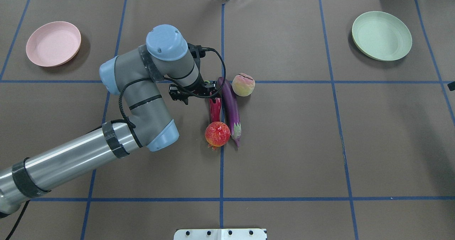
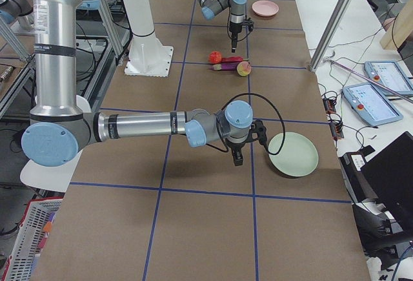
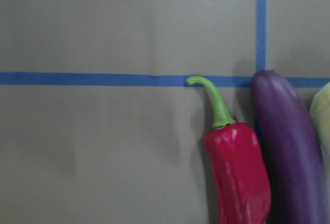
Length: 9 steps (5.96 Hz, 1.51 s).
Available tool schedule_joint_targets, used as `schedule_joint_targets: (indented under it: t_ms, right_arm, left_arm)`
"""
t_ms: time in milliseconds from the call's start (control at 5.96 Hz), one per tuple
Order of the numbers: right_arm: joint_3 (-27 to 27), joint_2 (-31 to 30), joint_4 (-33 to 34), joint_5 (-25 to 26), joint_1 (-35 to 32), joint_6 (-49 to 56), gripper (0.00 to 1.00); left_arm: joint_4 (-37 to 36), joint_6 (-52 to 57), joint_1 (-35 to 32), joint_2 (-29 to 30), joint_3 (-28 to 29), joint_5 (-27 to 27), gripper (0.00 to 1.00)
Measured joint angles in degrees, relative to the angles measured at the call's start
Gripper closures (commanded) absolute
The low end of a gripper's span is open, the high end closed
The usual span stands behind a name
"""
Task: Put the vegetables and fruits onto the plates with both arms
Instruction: 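Reach the left gripper down and grasp the red chili pepper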
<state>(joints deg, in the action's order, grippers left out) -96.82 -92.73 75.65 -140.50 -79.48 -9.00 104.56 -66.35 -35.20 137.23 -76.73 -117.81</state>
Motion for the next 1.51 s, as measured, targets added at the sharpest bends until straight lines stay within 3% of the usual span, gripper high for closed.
schedule_joint_targets:
  t_ms: [503, 671, 838, 1006, 1509]
  right_arm:
    - [0.00, 0.00, -0.02, 0.01, 0.15, -0.05, 0.00]
    - [0.06, 0.00, 0.01, 0.04, 0.18, -0.05, 0.00]
    - [0.15, 0.00, 0.02, 0.05, 0.19, -0.05, 0.00]
    - [0.23, -0.02, 0.02, 0.05, 0.20, -0.05, 0.00]
    - [0.39, 0.13, 0.00, 0.05, 0.40, -0.03, 0.00]
  left_arm:
    - [0.28, 0.05, 1.68, 1.74, 3.13, 0.76, 0.09]
    - [0.29, 0.01, 1.91, 2.94, 4.55, 0.80, 0.19]
    - [0.29, 0.00, 1.98, 4.00, 5.74, 0.82, 0.68]
    - [0.29, -0.12, 1.98, 4.40, 6.25, 0.89, 1.00]
    - [0.67, -0.49, 0.68, 4.52, 5.93, 0.98, 1.00]
